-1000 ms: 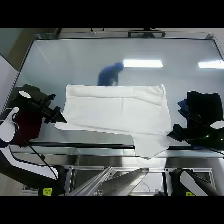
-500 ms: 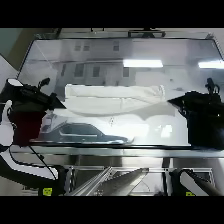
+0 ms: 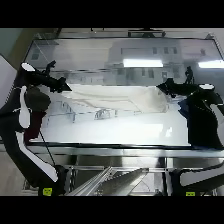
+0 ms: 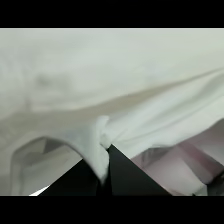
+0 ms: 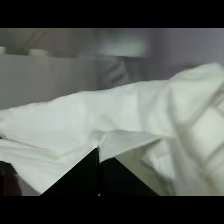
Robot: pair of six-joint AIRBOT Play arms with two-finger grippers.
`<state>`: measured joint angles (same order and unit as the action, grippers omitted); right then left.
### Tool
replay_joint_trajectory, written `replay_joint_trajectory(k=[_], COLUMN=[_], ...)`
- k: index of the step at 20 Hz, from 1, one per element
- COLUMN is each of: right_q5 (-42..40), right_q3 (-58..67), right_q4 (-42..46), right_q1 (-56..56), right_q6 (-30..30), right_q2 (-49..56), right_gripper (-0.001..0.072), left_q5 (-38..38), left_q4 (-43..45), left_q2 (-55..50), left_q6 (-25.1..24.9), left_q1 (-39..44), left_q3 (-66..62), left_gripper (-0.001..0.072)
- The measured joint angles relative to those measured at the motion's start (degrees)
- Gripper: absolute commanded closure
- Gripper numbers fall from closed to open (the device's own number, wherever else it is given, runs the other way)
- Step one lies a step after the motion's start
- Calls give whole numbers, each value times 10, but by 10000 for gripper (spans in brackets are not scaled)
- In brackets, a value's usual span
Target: Fold the shirts.
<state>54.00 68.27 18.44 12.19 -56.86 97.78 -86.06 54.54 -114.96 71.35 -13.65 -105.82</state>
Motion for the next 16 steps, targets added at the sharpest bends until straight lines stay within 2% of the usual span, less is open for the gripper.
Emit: replay_joint_trajectory(k=[4, 5, 6, 7, 8, 10, 12, 16], right_q5=[-39, -46, -50, -51, -45, -14, 10, 68], right_q3=[25, 29, 33, 38, 45, 64, 84, 100], right_q4=[47, 54, 61, 66, 71, 82, 108, 209], right_q1=[-2, -2, -2, -3, -2, 3, 14, 34], right_q6=[10, 12, 14, 20, 26, 33, 33, -23], right_q2=[44, 48, 52, 54, 55, 51, 41, 34], right_gripper=[692, 684, 534, 290, 248, 244, 10, 10], left_q5=[-5, -5, -5, -4, -5, -13, -18, -16], left_q4=[51, 55, 58, 63, 64, 66, 66, 69], left_q2=[-61, -71, -79, -84, -87, -88, -80, -46], left_q6=[23, 26, 27, 29, 33, 32, 32, 32], left_q1=[5, 7, 10, 13, 16, 20, 21, 3], left_q3=[-64, -76, -85, -92, -97, -103, -105, -108], left_gripper=[712, 673, 455, 365, 365, 365, 365, 365])
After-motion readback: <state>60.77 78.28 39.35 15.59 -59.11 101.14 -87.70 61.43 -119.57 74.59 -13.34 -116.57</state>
